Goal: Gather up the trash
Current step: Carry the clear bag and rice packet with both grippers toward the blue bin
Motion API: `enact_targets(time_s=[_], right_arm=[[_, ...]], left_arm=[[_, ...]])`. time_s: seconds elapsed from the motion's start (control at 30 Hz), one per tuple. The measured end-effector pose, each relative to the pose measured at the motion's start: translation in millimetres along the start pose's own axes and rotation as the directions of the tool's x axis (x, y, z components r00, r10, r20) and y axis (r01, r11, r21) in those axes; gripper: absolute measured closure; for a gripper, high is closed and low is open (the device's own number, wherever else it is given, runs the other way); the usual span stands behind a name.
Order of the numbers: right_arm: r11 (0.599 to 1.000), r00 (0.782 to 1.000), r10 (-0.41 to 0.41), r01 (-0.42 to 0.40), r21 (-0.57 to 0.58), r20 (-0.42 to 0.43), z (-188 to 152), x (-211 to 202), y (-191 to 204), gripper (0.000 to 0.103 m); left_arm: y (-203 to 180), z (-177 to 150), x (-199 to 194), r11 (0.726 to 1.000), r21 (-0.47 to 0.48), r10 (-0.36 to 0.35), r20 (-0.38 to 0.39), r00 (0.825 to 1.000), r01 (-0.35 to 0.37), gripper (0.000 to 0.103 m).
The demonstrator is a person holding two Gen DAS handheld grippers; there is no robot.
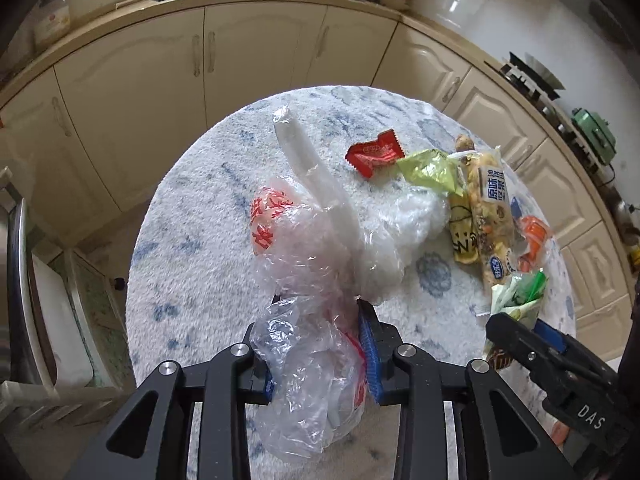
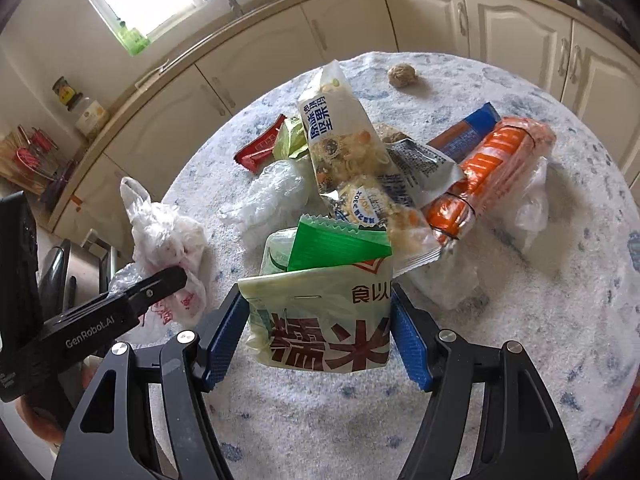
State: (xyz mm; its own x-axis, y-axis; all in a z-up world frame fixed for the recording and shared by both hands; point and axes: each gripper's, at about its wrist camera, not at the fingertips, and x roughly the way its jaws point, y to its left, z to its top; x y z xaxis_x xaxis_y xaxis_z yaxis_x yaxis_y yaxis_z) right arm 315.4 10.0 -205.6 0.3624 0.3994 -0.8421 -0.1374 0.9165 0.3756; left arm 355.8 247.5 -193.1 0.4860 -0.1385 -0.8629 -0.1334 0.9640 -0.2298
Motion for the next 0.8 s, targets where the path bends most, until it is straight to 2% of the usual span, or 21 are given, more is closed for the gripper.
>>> enact_targets(time_s=[0.13, 0.47, 0.8], right_arm=[[1.000, 1.000, -0.003, 0.003, 0.015, 0.015, -13, -16, -5, 0.033], [0.995, 0.996, -0.028, 0.020, 0.097, 0.081, -41, -67, -47, 0.033], [0.971, 0.986, -0.095, 0.061, 0.233, 0.137, -59, -111, -118, 0.033]], left_arm=[[-10, -20, -23, 0.999, 0.027, 0.017, 0.012, 1.000, -0.017, 0.073], [-69, -64, -75, 0.992, 0.123, -0.027, 0.027, 0.999, 0.024, 0.073], [-150, -80, -70, 0.957, 0.278, -0.087, -0.007, 0.996, 0.086, 0.073]])
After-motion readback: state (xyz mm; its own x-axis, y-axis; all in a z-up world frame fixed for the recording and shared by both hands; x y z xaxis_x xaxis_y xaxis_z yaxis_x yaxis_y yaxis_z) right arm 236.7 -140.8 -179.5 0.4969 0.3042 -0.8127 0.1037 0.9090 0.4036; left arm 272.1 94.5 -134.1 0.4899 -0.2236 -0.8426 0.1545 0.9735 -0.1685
